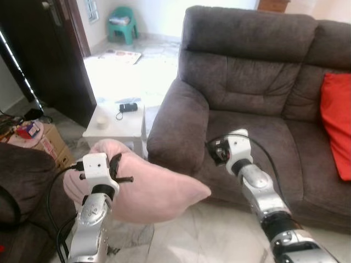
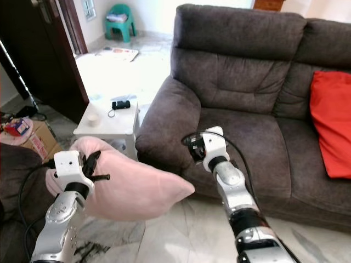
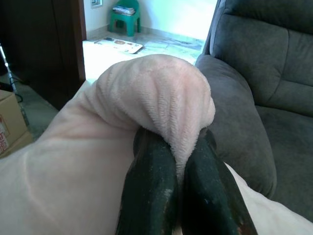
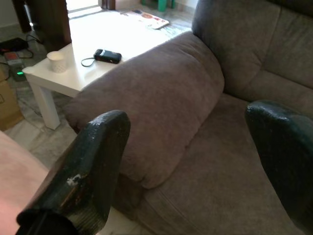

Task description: Move the pillow to the sofa from floor

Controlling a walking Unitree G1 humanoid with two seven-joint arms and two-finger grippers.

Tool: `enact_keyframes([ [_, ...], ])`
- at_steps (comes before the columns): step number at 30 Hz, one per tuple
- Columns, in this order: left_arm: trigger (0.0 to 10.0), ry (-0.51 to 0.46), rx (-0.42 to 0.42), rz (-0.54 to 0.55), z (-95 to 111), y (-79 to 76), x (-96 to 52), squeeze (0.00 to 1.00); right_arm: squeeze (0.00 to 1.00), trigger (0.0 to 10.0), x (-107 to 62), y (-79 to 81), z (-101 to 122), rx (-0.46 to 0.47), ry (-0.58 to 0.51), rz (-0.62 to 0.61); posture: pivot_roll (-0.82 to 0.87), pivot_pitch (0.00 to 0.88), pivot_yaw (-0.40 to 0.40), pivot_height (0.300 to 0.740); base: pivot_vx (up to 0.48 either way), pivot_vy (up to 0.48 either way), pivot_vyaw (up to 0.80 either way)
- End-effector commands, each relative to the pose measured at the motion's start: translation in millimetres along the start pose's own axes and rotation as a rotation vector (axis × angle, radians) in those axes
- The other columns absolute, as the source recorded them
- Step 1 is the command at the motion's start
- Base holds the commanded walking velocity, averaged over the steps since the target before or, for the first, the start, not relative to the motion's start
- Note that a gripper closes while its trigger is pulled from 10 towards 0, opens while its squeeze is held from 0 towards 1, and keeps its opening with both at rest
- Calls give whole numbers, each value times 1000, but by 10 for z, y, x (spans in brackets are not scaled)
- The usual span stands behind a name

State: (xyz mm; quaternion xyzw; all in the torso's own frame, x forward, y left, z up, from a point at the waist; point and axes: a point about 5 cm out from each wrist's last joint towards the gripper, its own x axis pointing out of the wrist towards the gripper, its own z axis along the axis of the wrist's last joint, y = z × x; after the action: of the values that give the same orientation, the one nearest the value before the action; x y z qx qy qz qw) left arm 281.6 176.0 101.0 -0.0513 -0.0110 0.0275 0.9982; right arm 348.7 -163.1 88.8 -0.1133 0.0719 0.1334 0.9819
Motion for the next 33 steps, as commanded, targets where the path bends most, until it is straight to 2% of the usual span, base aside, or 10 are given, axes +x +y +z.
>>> enact_keyframes([
  [1,10000,-101,-13,-26,225,-53,66,0,0,10000,-3,-7,16,16,-13,13,84,26,-11,734,0,0,0],
  [5,10000,-103,-15,-28,229,-64,75,0,0,10000,-34,102,-53,-23,12,168,86,27,-9,734,0,0,0],
  [6,10000,-104,-14,-29,234,-65,78,0,0,10000,-56,106,-134,-91,57,197,89,27,-9,734,0,0,0],
  [7,10000,-104,-14,-29,234,-65,78,0,0,10000,-56,106,-134,-91,57,197,89,27,-9,734,0,0,0],
  [11,10000,-106,-11,-28,244,-51,82,0,0,10000,-122,180,-271,-115,119,335,87,27,-10,734,0,0,0],
  [14,10000,-108,-13,-30,249,-60,87,0,0,10000,-213,284,-436,-192,192,466,89,25,-12,734,0,0,0],
  [17,10000,-112,-16,-40,265,-79,93,0,0,10000,-250,312,-523,-206,226,482,90,25,-13,734,0,0,0],
  [18,10000,-115,-17,-50,280,-90,97,0,545,10000,-261,325,-553,-184,237,484,90,23,-13,734,0,0,0],
  [19,10000,-117,-18,-55,289,-95,99,0,1000,10000,-267,339,-564,-179,239,491,91,23,-13,734,0,0,0],
  [33,10000,-91,-23,-112,277,-120,109,0,1000,10000,-316,435,-669,-210,275,560,95,14,-12,734,0,0,0],
])
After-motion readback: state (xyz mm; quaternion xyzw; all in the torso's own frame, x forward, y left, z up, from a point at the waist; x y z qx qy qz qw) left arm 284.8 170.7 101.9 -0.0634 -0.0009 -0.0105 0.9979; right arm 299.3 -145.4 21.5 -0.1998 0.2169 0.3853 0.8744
